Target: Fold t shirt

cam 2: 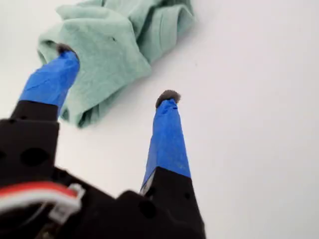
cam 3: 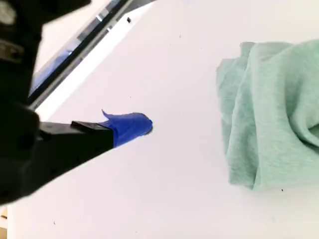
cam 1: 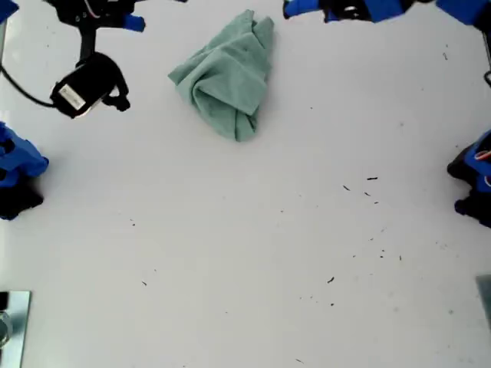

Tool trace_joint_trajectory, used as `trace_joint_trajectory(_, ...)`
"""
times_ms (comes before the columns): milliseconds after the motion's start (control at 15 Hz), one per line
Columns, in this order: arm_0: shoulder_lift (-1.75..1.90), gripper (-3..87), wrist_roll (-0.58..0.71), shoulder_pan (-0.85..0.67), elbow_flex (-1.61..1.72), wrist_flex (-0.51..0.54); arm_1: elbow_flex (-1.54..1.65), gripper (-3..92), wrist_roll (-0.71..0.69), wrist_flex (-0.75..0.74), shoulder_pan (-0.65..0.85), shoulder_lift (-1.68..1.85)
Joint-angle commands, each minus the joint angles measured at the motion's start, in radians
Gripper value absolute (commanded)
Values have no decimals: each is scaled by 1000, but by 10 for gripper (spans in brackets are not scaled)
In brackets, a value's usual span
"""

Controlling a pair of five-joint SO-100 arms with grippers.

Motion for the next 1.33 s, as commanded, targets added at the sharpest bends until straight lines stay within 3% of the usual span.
trace_joint_trajectory(0,238,381,14,-32,170,-44,235,271,-3,-18,25,359)
trace_joint_trajectory(67,325,366,9,-17,259,-54,311,262,0,17,14,462)
trace_joint_trajectory(200,606,228,-63,92,502,-98,486,248,11,87,-46,683)
trace_joint_trajectory(333,996,-1,-190,278,811,-167,730,72,49,107,-155,980)
trace_joint_trajectory(400,1201,-2,-261,362,976,-178,873,24,118,144,-195,1149)
trace_joint_trajectory(533,1592,-2,-425,532,1273,-138,1137,24,250,262,-284,1499)
trace_joint_trajectory(600,1569,-2,-480,591,1315,-129,1207,24,296,295,-324,1520)
trace_joint_trajectory(733,1585,18,-485,634,1393,-120,1365,23,379,290,-334,1520)
trace_joint_trajectory(800,1585,51,-482,637,1454,-126,1468,27,529,284,-268,1520)
trace_joint_trajectory(867,1582,87,-577,643,1482,-110,1460,41,430,296,-249,1511)
trace_joint_trajectory(933,1586,112,-525,643,1465,-92,1463,40,403,288,-253,1520)
trace_joint_trajectory(1067,1585,113,-503,630,1470,-95,1463,45,137,291,-218,1520)
trace_joint_trajectory(1267,1585,113,-503,629,1470,-95,1463,42,123,291,-215,1520)
